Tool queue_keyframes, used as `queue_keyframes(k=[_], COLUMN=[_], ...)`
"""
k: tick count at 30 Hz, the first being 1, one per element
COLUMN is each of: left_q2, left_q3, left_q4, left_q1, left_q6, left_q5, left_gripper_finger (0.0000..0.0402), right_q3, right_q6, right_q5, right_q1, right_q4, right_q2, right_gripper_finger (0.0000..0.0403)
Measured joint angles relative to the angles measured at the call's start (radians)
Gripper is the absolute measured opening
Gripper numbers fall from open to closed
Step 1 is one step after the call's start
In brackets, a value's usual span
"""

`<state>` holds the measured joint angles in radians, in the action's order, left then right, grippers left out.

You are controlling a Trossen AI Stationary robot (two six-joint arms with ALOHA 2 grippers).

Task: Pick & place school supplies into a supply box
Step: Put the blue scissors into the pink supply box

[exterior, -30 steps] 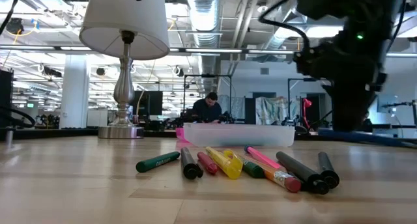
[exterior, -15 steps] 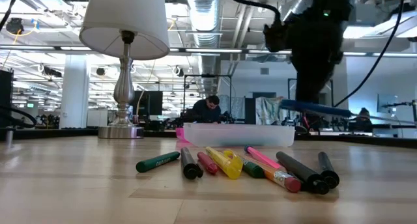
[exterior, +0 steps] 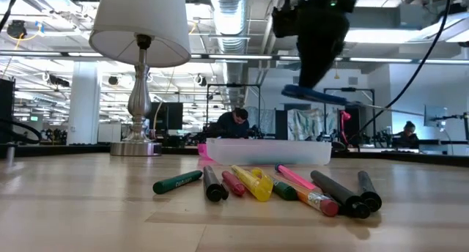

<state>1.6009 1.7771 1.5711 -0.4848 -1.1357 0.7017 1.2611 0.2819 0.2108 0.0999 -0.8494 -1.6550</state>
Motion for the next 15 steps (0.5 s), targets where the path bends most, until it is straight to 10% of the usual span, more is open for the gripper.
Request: queue_keyframes(k=[15], left_q2=[0.005], left_q3=[-0.001], left_q4=[0.0], left_q1=[-0.077], left_q6=[-0.195], left_q5=[0.061], left_gripper_finger=[0.0146], right_q3=[0.051], right_q6=[-0.476], right_q5=[-0.068], right_q1=[-0.233], right_q4=[0.23], right_q2=[-0.007], right_gripper_finger=[0.007])
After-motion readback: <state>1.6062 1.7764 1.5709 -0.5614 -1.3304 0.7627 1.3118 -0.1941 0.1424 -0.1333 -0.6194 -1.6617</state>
